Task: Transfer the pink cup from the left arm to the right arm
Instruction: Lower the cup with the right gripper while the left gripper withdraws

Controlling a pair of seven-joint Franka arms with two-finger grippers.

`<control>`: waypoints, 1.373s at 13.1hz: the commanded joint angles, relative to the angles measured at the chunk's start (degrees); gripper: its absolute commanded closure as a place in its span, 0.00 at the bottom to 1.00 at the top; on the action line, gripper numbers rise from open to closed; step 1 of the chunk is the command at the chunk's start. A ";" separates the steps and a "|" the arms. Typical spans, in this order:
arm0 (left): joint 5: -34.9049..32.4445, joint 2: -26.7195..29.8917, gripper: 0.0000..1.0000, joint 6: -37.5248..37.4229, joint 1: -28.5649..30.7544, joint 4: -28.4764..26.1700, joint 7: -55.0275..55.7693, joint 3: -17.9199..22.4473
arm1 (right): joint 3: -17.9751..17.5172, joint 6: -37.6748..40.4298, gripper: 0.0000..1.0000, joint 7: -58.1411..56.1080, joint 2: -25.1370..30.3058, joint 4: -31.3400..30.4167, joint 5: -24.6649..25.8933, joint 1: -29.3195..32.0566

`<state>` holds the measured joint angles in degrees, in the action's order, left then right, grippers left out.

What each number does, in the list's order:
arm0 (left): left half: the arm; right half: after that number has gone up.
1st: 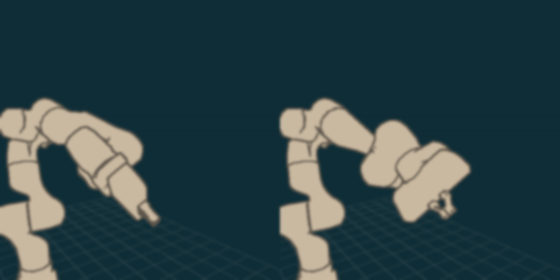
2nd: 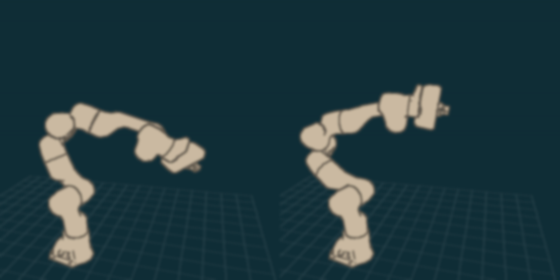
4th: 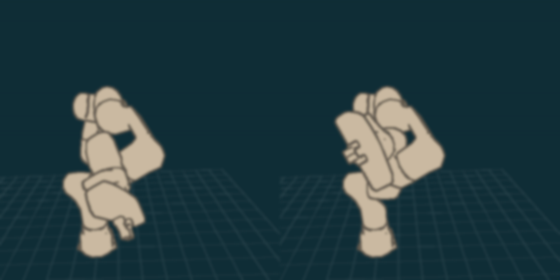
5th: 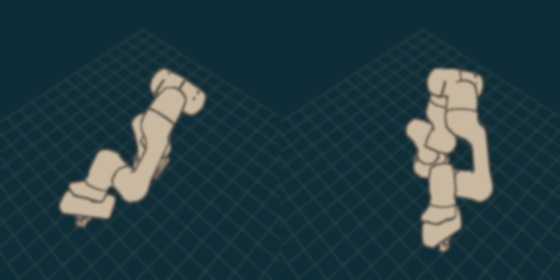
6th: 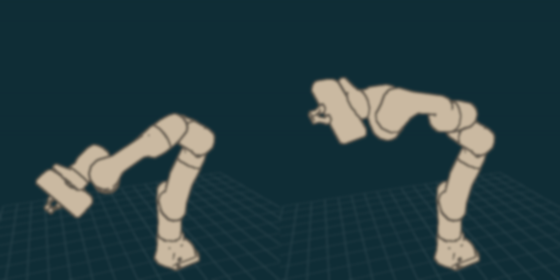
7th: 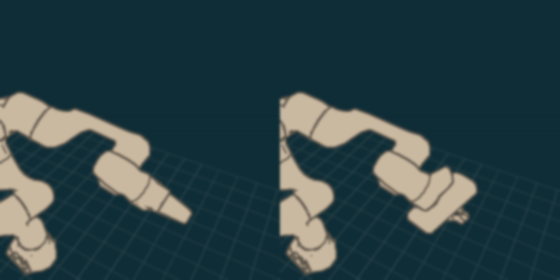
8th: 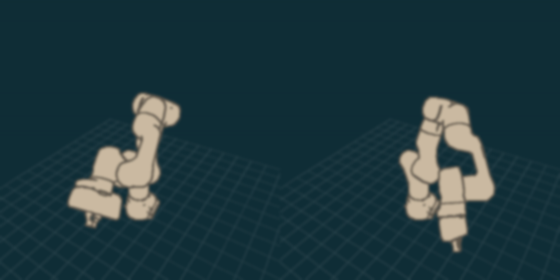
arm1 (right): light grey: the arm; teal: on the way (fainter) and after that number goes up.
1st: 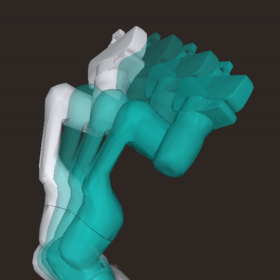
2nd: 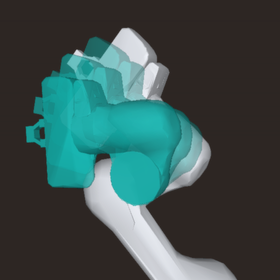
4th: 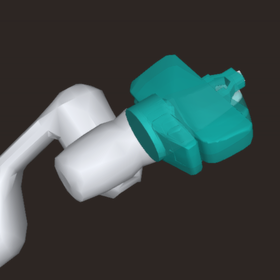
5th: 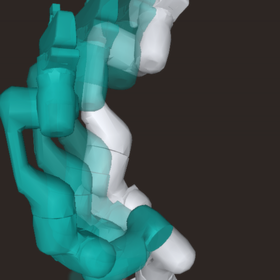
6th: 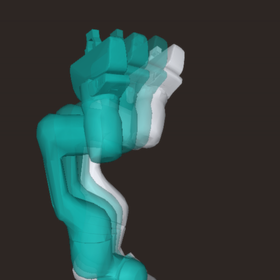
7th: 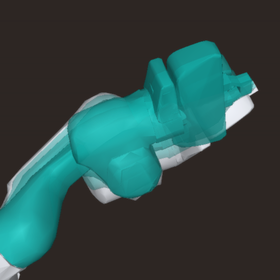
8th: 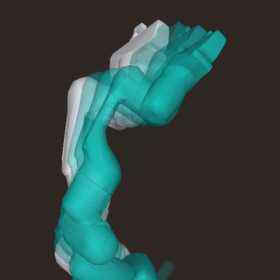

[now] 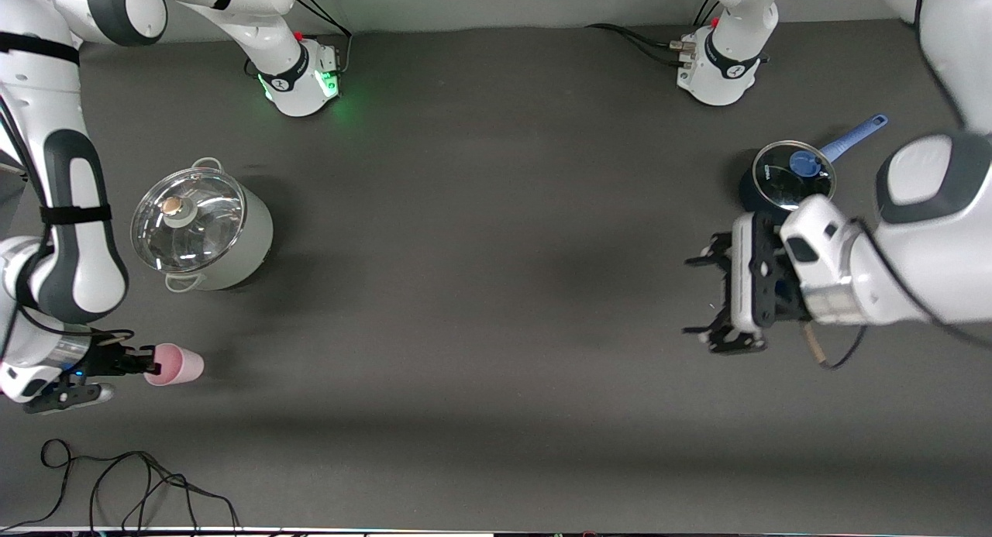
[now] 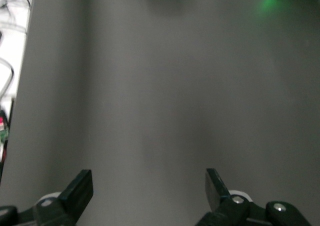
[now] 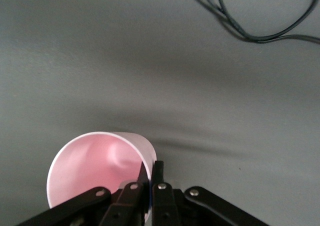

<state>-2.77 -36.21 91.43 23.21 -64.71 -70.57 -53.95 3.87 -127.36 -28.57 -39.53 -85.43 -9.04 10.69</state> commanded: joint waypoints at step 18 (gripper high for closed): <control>-22.37 9.93 0.00 -14.61 -0.27 -2.00 50.65 2.27 | 0.43 0.08 0.01 -1.22 -1.34 0.71 -0.18 -0.58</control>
<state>-25.16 -28.38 77.28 22.81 -65.58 -29.96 -52.11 3.92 -129.23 -28.80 -42.23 -85.01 -9.04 10.57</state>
